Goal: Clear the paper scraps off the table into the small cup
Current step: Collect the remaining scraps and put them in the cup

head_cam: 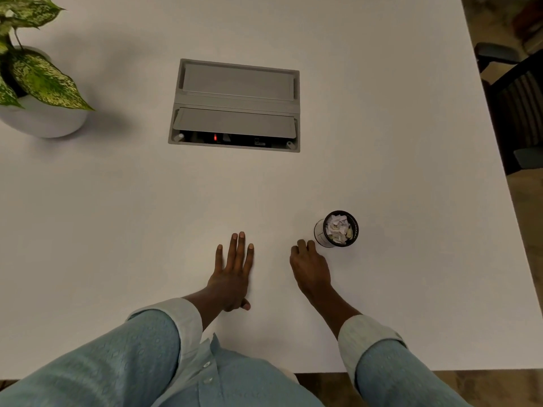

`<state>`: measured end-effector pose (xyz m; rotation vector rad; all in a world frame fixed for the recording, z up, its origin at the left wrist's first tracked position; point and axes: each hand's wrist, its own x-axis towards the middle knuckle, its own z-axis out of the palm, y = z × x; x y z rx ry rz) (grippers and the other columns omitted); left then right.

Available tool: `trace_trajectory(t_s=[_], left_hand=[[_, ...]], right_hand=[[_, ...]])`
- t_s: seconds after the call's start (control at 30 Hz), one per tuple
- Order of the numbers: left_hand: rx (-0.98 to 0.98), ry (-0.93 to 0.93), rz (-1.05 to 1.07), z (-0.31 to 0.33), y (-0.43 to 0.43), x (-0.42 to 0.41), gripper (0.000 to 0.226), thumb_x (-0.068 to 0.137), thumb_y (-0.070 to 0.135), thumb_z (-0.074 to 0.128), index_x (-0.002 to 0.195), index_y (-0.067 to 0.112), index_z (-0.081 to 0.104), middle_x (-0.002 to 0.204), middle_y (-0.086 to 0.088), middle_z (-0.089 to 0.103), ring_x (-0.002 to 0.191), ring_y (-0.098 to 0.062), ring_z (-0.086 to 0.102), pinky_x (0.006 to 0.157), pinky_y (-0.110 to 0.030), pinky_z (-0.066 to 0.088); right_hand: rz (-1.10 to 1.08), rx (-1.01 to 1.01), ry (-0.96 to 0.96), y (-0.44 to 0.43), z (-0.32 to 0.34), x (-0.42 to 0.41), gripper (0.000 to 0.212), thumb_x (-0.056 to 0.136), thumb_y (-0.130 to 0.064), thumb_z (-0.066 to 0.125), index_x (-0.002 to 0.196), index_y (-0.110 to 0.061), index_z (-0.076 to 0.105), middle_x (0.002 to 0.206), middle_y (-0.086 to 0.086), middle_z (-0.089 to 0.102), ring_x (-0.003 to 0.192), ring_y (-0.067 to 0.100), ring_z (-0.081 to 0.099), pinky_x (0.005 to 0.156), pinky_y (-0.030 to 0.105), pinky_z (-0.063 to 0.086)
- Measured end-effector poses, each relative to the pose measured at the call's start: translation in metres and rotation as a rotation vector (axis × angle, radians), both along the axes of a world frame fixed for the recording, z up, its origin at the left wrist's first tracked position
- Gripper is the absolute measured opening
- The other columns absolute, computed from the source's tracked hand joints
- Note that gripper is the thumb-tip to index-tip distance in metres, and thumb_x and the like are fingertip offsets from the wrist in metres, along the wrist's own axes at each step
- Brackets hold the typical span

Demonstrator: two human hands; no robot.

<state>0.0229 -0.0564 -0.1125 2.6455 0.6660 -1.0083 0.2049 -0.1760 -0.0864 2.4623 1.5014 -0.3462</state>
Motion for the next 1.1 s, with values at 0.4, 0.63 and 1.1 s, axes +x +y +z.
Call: trace_trajectory(t_s=[0.4, 0.63, 1.1], left_hand=[[-0.025, 0.010, 0.004, 0.003, 0.001, 0.001, 0.152, 0.073, 0.077, 0.071, 0.147, -0.002, -0.036, 0.147, -0.035, -0.050, 0.136, -0.054, -0.047, 0.116, -0.075, -0.004], [-0.048, 0.034, 0.019, 0.002, 0.002, 0.003, 0.152, 0.074, 0.074, 0.072, 0.145, -0.001, -0.039, 0.143, -0.034, -0.054, 0.133, -0.053, -0.050, 0.115, -0.076, -0.005], [-0.044, 0.023, 0.012, -0.002, 0.002, 0.002, 0.151, 0.075, 0.075, 0.070, 0.144, 0.001, -0.042, 0.141, -0.033, -0.056, 0.134, -0.052, -0.051, 0.115, -0.074, -0.012]], right_hand=[[-0.462, 0.679, 0.241, -0.011, 0.047, 0.008, 0.016, 0.082, 0.006, 0.070, 0.092, -0.007, 0.073, 0.094, 0.006, 0.068, 0.088, 0.021, 0.063, 0.079, 0.019, 0.046], [-0.460, 0.877, 0.056, -0.025, 0.064, 0.058, 0.015, 0.087, 0.005, 0.068, 0.094, -0.007, 0.072, 0.092, 0.005, 0.071, 0.083, 0.027, 0.066, 0.067, 0.033, 0.053], [-0.262, 0.349, 0.058, -0.045, 0.029, 0.041, 0.071, 0.105, -0.059, 0.027, 0.155, -0.008, 0.035, 0.163, 0.009, 0.034, 0.155, 0.013, 0.020, 0.128, 0.044, 0.002]])
